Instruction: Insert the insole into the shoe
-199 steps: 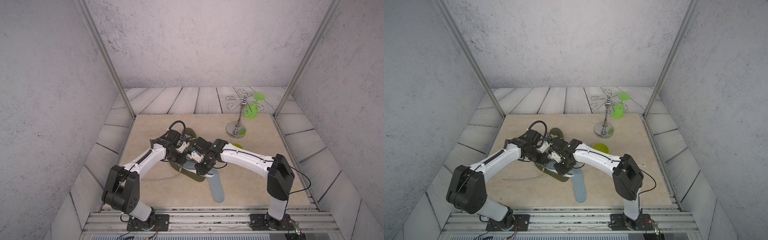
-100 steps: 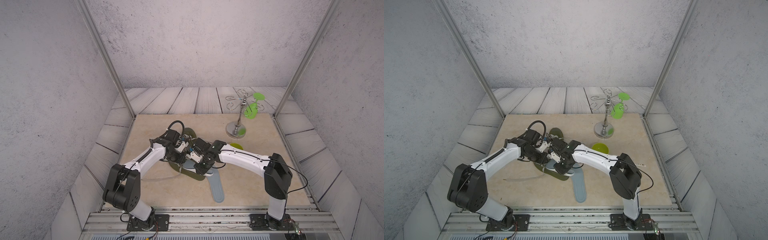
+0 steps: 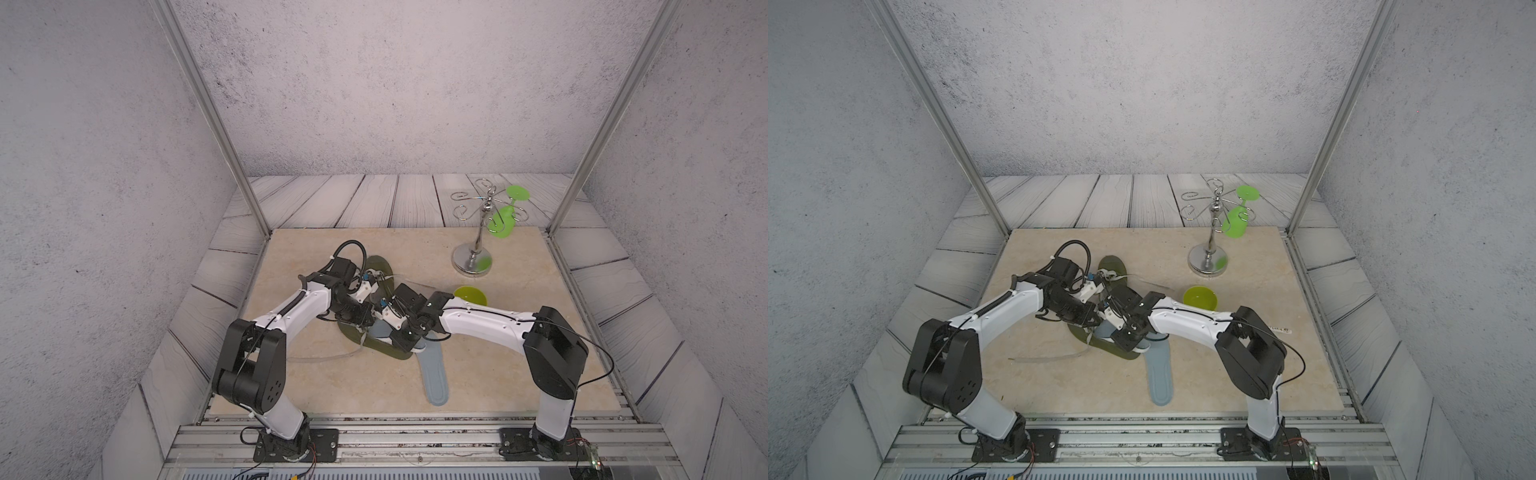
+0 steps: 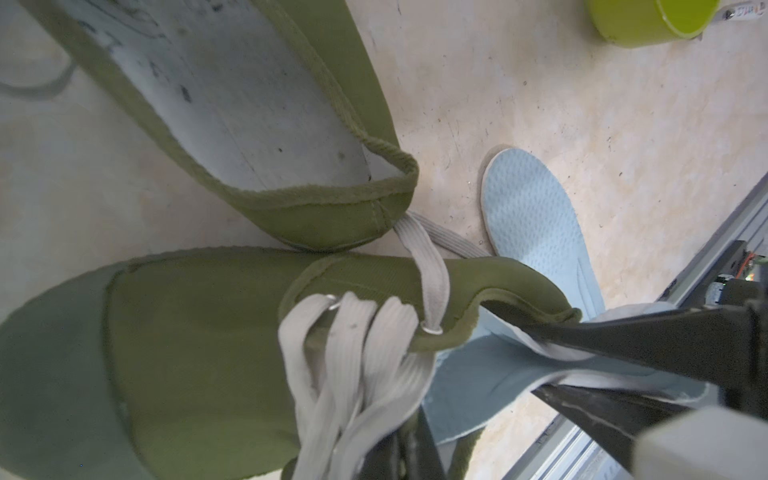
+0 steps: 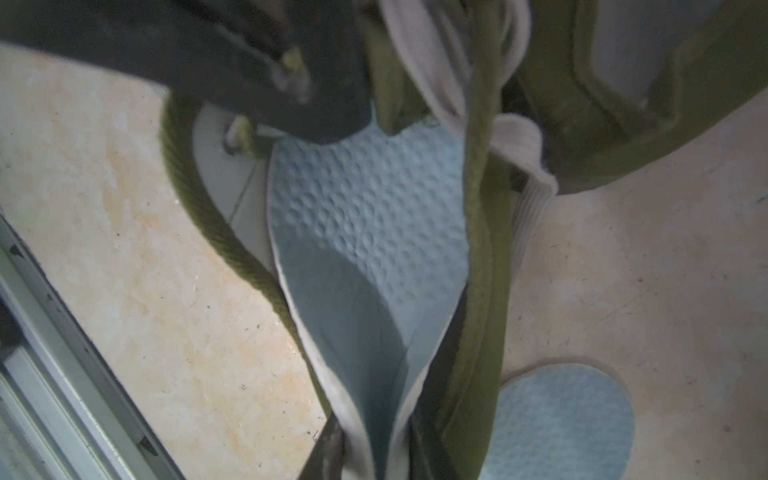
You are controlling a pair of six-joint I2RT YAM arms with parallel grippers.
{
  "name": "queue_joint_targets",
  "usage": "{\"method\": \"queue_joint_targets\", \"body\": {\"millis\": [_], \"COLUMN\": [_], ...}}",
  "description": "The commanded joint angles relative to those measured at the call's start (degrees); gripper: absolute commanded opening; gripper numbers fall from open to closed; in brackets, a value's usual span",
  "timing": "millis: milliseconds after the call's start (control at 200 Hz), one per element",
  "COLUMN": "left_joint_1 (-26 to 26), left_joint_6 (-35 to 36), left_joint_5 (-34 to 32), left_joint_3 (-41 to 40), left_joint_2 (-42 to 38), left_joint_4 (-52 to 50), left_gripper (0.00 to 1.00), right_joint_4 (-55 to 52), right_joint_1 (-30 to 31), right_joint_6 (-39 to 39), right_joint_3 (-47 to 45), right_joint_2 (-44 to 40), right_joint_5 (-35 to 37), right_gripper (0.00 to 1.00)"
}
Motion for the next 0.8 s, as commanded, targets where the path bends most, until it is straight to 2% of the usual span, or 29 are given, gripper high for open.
{"method": "queue_joint_targets", "body": {"millis": [0, 395, 796], "left_joint_1": [0.05, 0.85, 2.85], "left_joint_6": [0.68, 0.41, 0.06], "left_joint_5": [7.5, 10.29, 14.87], "left_joint_3": [1.9, 1.92, 0.05], "left_joint_2": [0.63, 2.45, 2.59], "left_joint_4": [-0.49, 0.31, 2.6], "left_gripper": [0.0, 0.0, 0.0], "right_joint_4": [10.65, 14.86, 25.57], "right_joint_1": [0.19, 0.17, 0.24], "right_joint_6": [-1.28, -3.43, -4.29], "right_joint_3": [-2.31, -2.18, -7.99], "right_joint_2": [-4.8, -2.41, -2.54], "right_joint_5": [1.31, 1.31, -0.1], "right_gripper": [0.26, 0.26, 0.25]}}
